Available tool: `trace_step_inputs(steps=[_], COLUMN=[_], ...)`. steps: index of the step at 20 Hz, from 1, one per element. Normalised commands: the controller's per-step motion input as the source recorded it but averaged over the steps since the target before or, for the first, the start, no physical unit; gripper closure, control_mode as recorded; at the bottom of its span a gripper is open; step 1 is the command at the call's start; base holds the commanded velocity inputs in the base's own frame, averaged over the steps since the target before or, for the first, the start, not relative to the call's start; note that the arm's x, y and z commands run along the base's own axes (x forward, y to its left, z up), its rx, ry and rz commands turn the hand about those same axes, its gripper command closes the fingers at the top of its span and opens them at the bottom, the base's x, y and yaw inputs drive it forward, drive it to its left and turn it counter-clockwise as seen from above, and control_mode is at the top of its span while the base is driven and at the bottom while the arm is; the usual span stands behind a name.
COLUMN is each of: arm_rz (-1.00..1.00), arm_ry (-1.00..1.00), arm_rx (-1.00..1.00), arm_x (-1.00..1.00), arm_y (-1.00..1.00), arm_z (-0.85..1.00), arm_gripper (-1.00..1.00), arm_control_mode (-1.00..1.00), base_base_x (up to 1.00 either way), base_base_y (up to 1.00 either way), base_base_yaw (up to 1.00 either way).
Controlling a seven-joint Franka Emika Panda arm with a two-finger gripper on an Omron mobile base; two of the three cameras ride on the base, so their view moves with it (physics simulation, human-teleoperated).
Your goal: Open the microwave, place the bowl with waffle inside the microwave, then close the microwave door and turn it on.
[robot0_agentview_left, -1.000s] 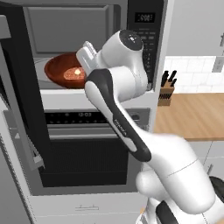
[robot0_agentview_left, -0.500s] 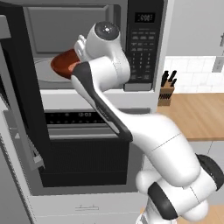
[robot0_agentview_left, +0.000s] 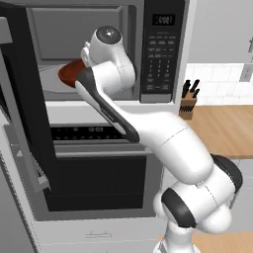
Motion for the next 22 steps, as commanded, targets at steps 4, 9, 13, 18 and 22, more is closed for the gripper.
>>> trace_step_inputs(steps=[4,9,13,18,22], arm_rz=[0.00,0.00,0.00,0.00,-0.02], arm_ry=[0.00,0.00,-0.02,-0.16,-0.25], arm_rx=[0.02,0.03,0.04,0.01,0.00], arm_x=[0.41,0.57,0.67,0.12,-0.06], arm_y=[0.15,0.23,0.19,0.29,0.04], arm_z=[-0.24,-0.19,-0.03,-0.01,-0.07], arm_gripper=[1.00,1.00,1.00,-1.00,-1.00], arm_control_mode=[-1.00,-1.00,-1.00,-1.00,-1.00], base_base_x=[0.00,0.00,0.00,0.00,0.00], base_base_y=[0.00,0.00,0.00,0.00,0.00], base_base_yaw=[0.00,0.00,0.00,0.00,0.00])
